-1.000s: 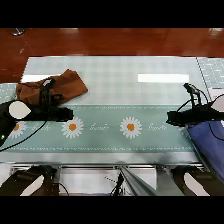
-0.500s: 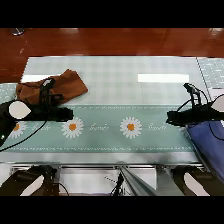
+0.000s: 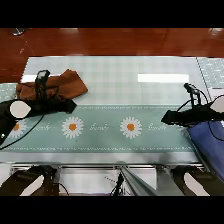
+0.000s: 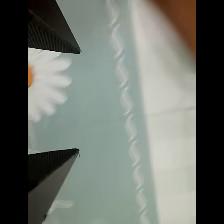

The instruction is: Fold the shirts.

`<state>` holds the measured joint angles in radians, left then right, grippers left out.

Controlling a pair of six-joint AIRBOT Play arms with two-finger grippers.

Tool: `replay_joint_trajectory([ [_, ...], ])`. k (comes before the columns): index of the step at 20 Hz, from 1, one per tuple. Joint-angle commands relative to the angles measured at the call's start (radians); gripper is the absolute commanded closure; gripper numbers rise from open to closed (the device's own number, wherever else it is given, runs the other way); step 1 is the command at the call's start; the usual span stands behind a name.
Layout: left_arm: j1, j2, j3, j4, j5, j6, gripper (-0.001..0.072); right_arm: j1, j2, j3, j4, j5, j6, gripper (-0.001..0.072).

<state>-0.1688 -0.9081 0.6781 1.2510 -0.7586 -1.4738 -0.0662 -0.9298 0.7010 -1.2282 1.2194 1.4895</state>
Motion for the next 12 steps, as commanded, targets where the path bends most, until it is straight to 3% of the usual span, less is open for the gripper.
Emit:
replay_joint_trajectory([
  [1,0.064,-0.002,0.072,0.335,0.082,-0.056,0.0003,0.000,0.000,-0.003,-0.056,-0.018,0.010,0.0074],
  [3,0.209,-0.002,0.114,0.494,0.063,-0.162,0.0005,0.000,0.000,-0.003,-0.056,-0.019,0.019,0.0075],
  [5,0.401,-0.020,0.114,0.467,0.073,-0.195,0.0005,0.001,0.000,-0.003,-0.051,-0.026,0.026,0.0076],
  [7,0.544,-0.086,0.114,0.336,0.066,-0.204,0.0005,0.001,0.000,-0.003,-0.041,-0.053,0.026,0.0076],
  [9,0.600,-0.180,0.114,0.219,0.063,-0.204,0.0006,0.001,0.000,-0.003,-0.037,-0.068,0.026,0.0077],
  [12,0.583,-0.330,0.114,0.179,0.070,-0.204,0.0006,0.001,0.000,-0.003,-0.037,-0.064,0.056,0.0077],
])
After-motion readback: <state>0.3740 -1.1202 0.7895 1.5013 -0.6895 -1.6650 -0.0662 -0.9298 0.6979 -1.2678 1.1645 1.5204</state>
